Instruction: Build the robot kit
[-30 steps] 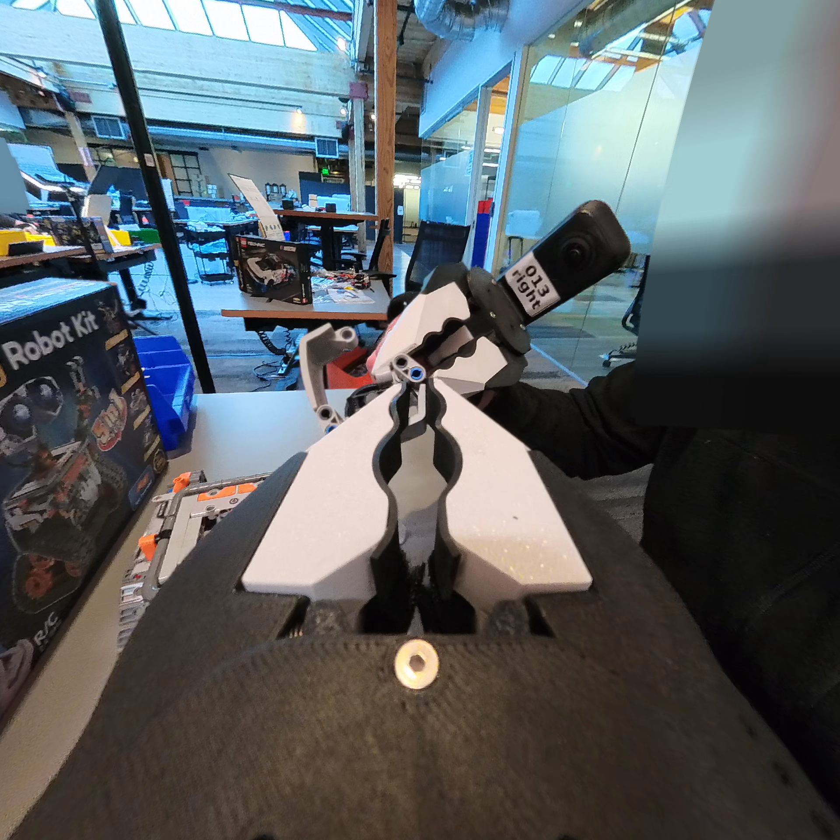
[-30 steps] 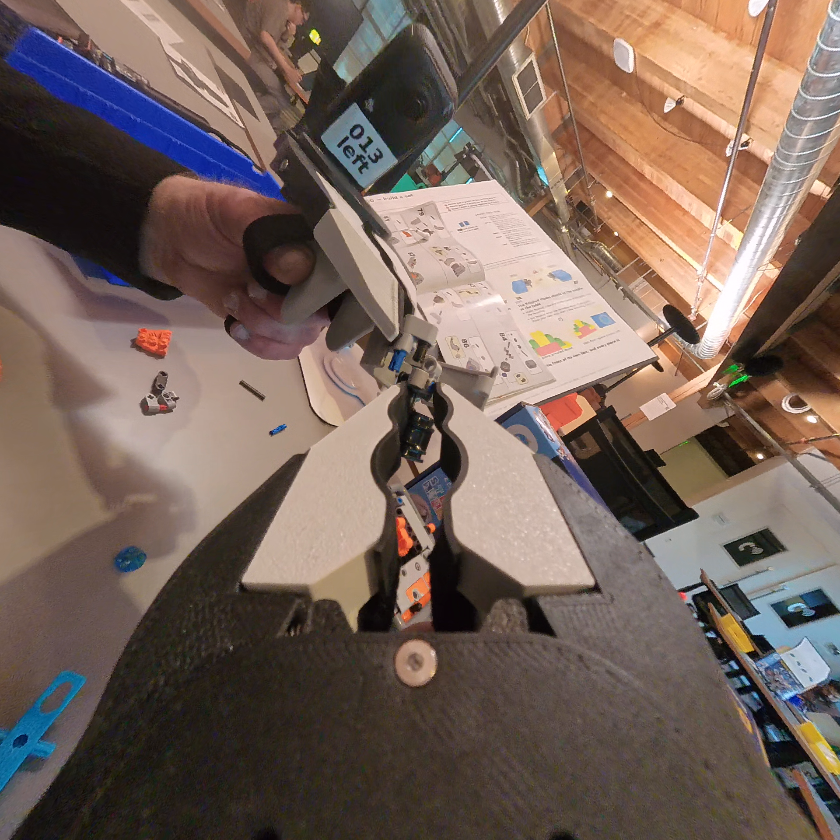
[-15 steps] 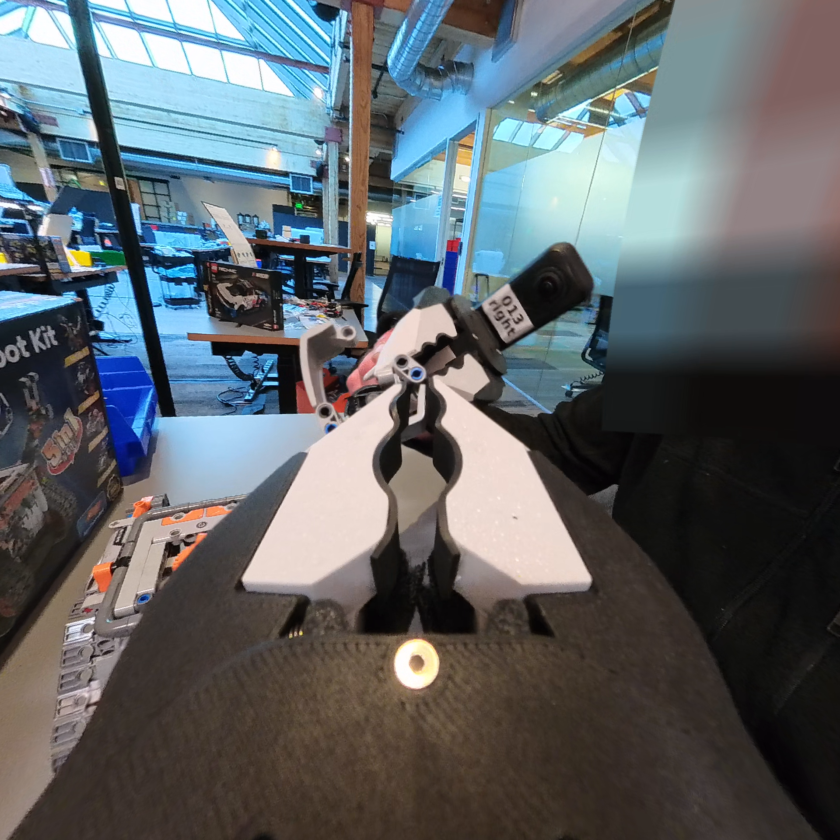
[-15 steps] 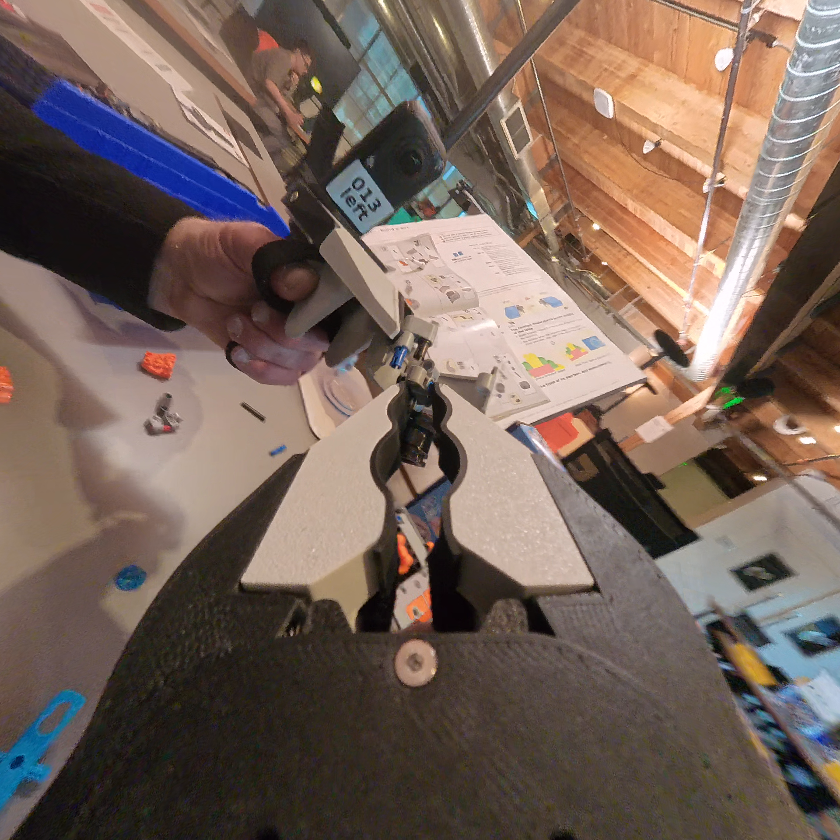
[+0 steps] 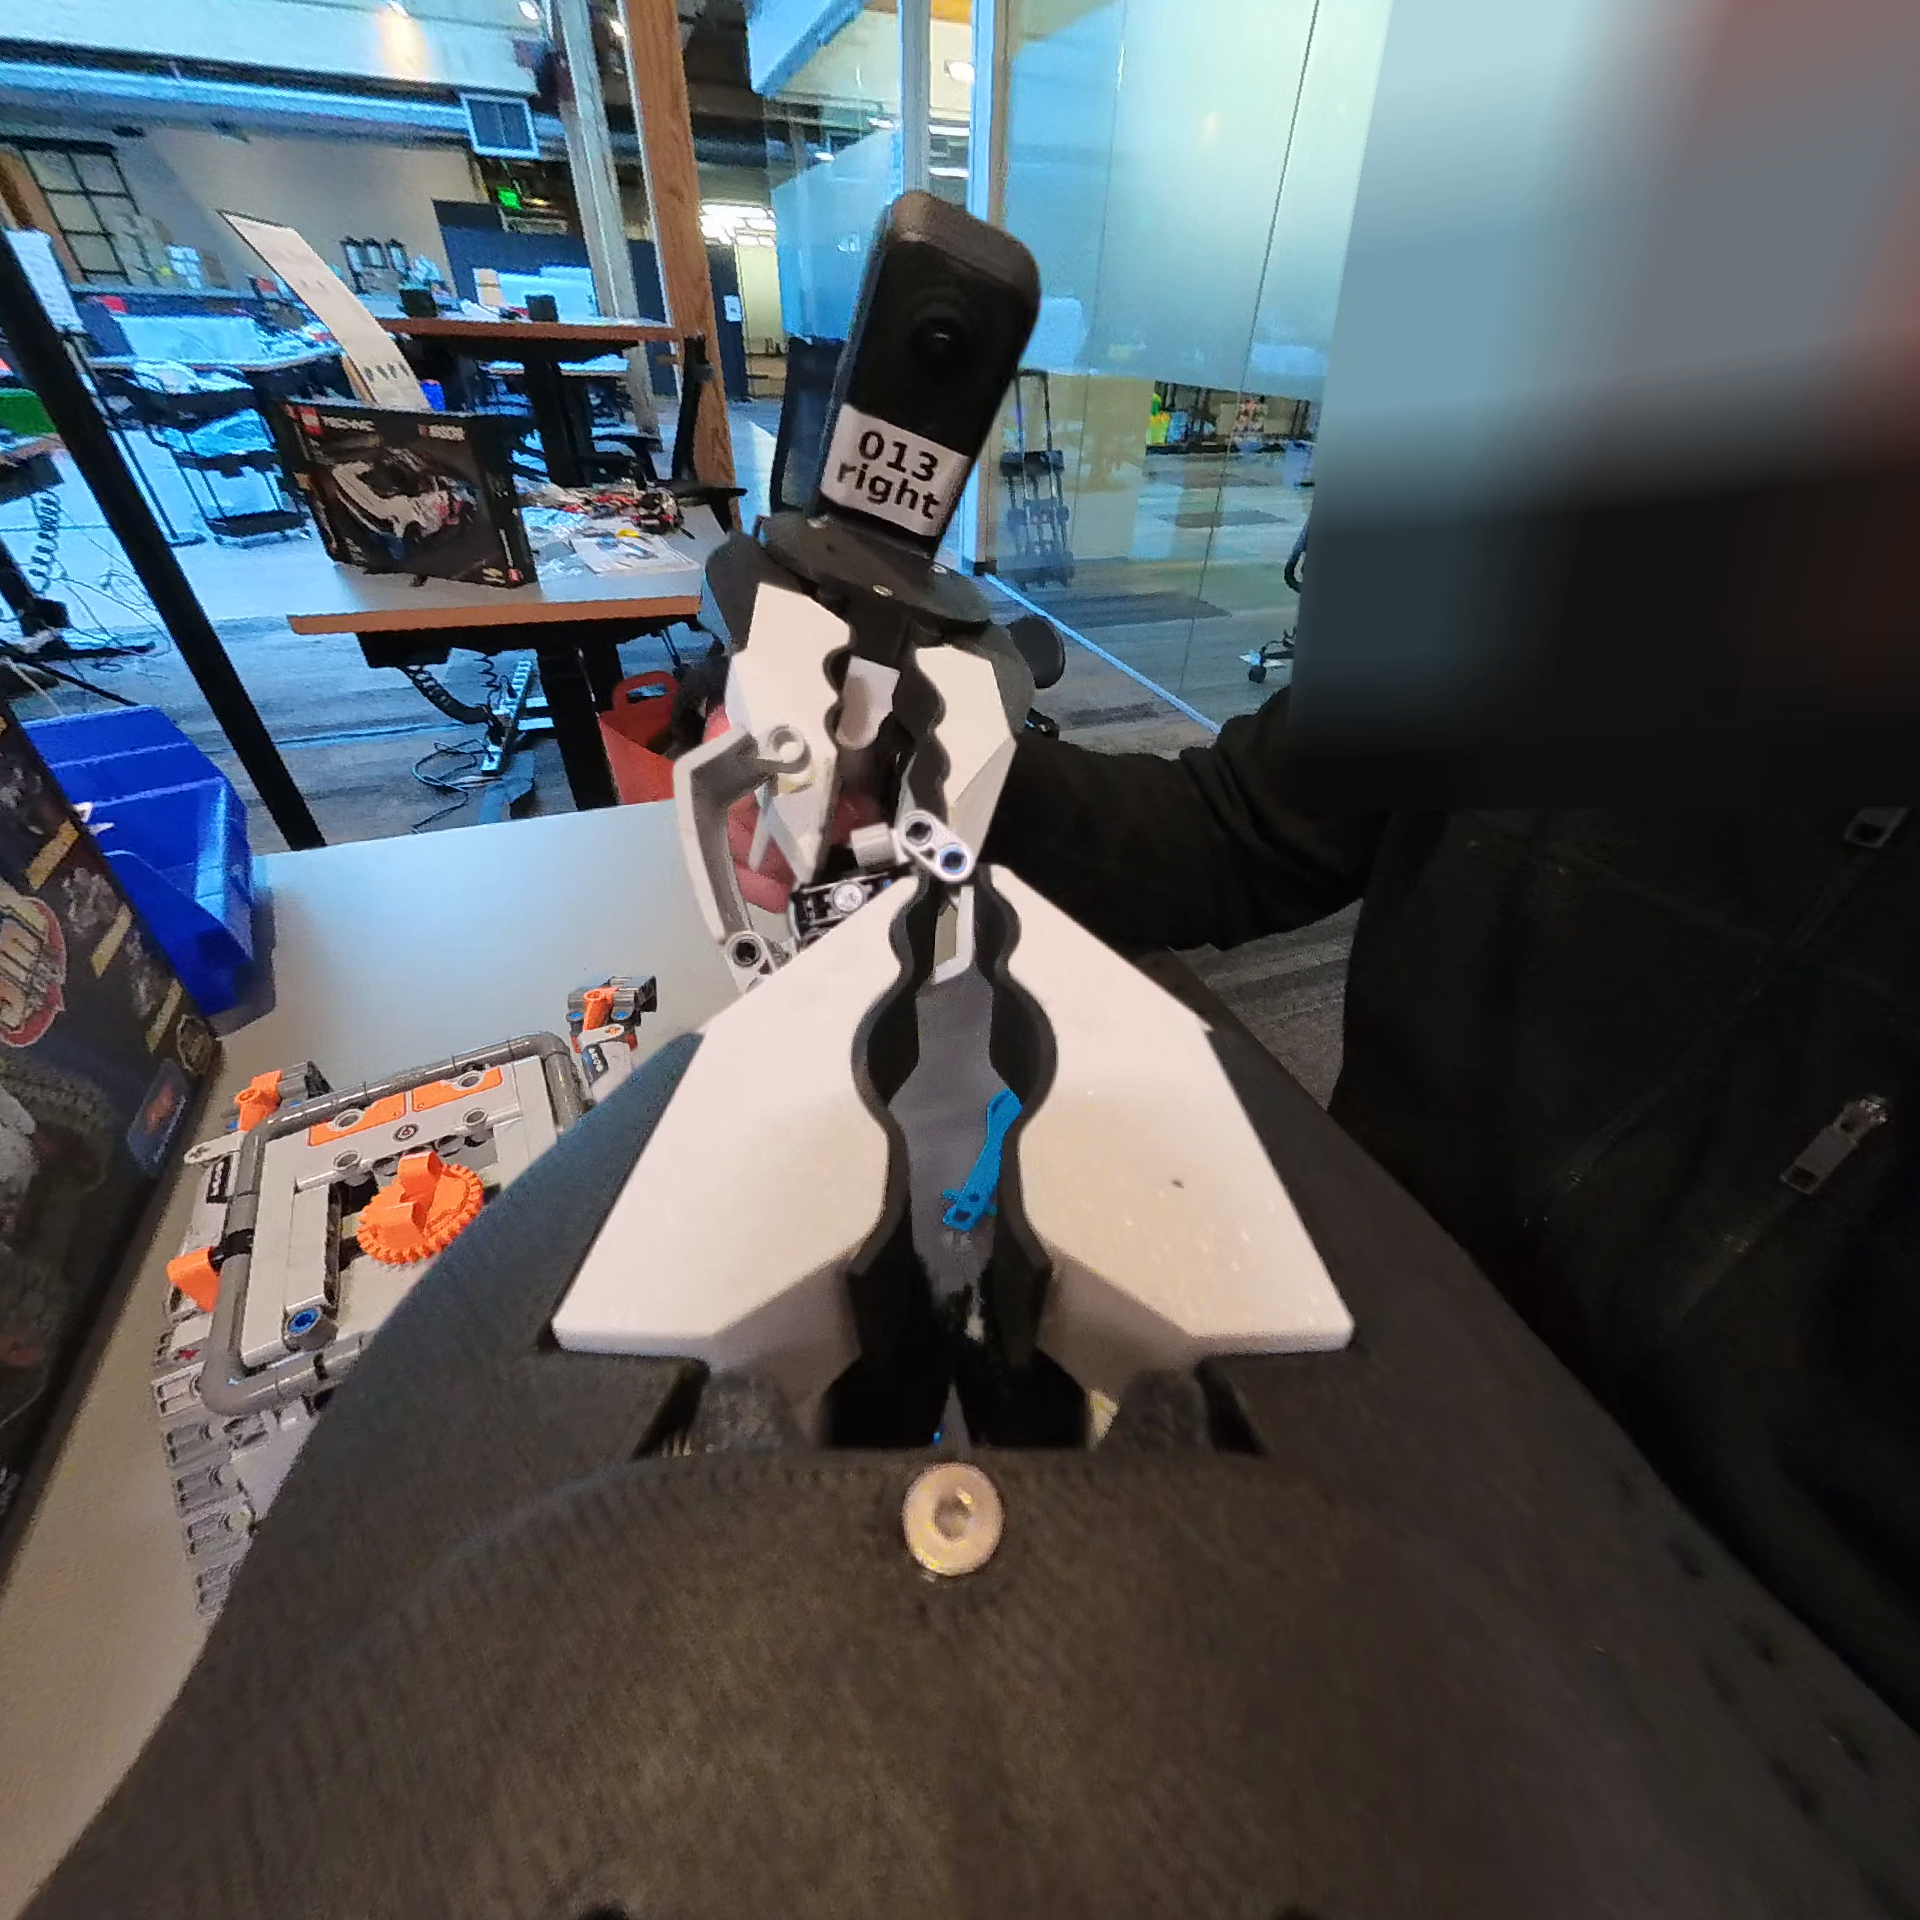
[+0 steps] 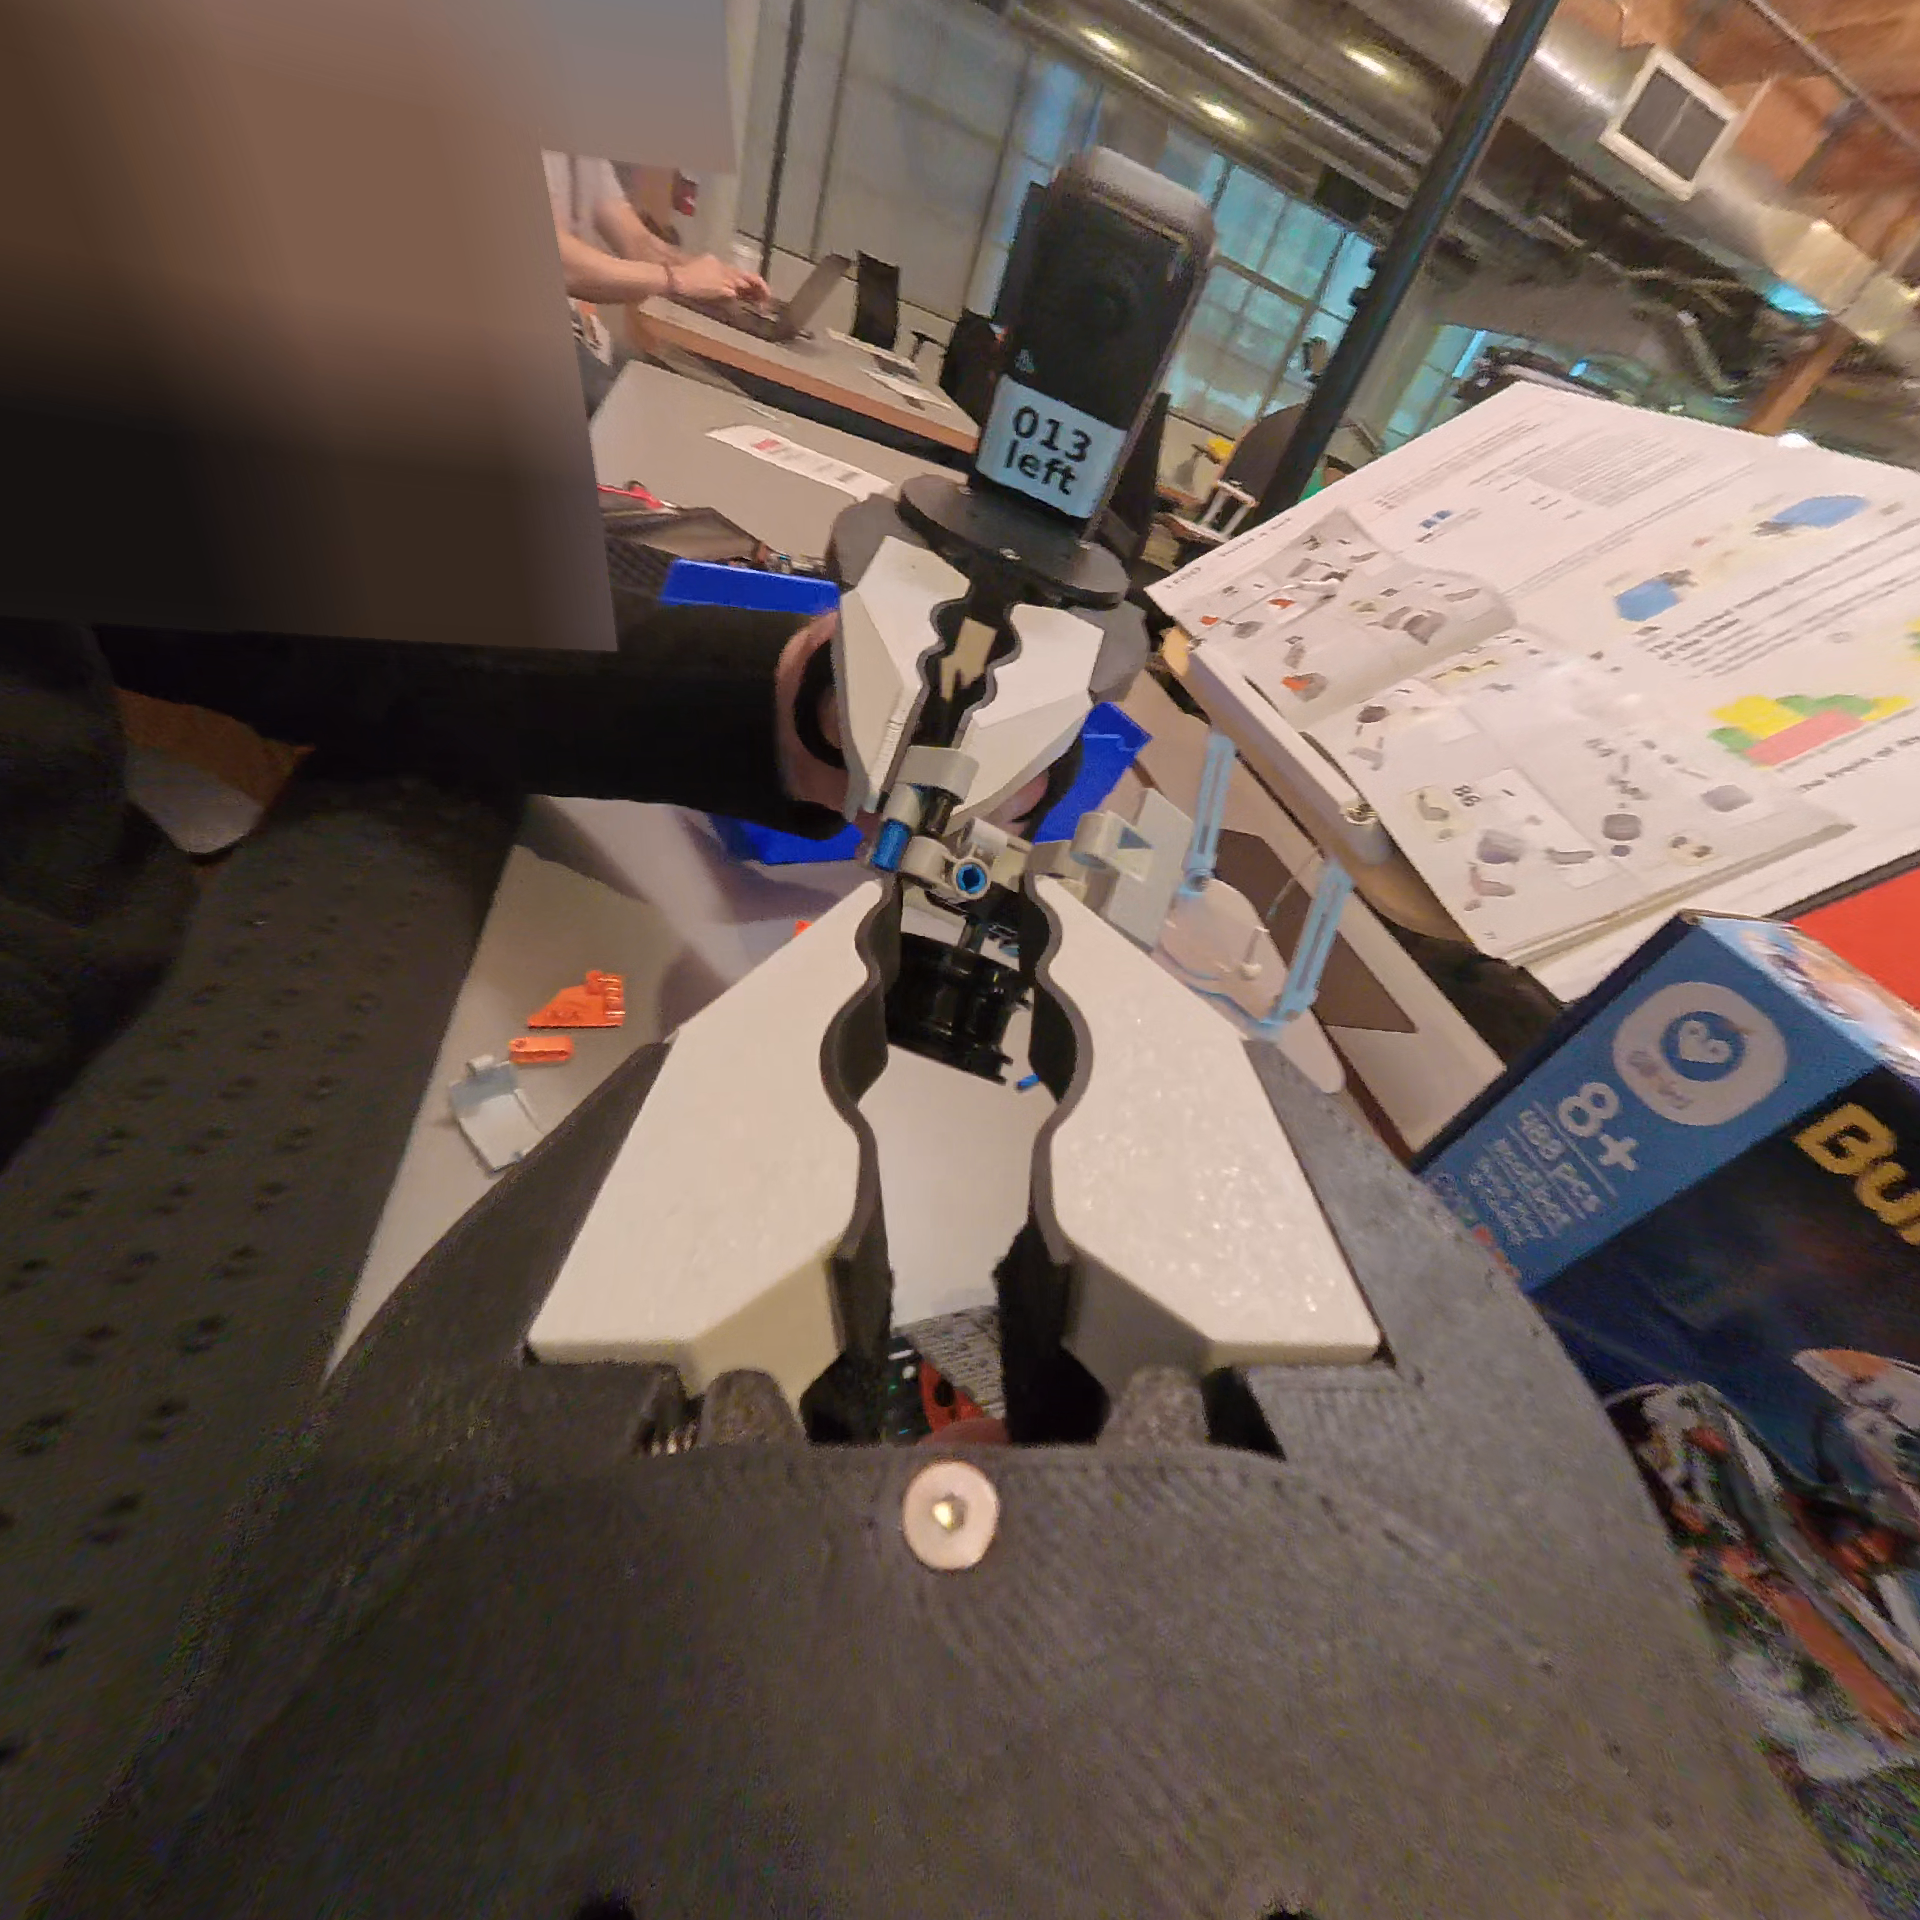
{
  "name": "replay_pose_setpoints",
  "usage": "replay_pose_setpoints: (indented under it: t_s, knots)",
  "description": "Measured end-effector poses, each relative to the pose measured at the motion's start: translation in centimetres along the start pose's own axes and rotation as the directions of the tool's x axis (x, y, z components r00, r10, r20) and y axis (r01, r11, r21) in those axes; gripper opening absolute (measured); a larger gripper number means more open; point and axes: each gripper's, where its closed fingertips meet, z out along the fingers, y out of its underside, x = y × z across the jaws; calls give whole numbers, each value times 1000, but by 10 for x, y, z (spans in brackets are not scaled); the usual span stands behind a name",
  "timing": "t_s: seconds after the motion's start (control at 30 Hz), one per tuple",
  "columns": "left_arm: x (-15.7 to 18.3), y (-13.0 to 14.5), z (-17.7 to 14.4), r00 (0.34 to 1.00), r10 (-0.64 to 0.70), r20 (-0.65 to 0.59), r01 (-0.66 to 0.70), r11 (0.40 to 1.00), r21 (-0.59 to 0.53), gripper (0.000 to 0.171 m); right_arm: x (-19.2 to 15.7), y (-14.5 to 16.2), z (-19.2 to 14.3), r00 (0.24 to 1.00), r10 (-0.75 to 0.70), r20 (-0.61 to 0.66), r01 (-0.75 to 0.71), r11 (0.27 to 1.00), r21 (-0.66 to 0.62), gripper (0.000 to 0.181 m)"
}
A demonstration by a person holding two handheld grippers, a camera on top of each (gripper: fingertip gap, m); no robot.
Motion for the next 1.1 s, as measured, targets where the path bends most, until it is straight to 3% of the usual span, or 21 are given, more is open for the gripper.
replay_pose_setpoints:
  t_s: [0.53, 1.1]
  knots:
    - [5, 21, -2, 999, -18, -42, 12, 991, -134, 4, -18, 10, 6, 993, 41, 113, -37, 998, -44, 16]
    - [14, 15, 3, 984, -73, -165, 75, 997, 9, 3, -28, 6, -4, 982, -125, 143, 129, 991, -22, 14]
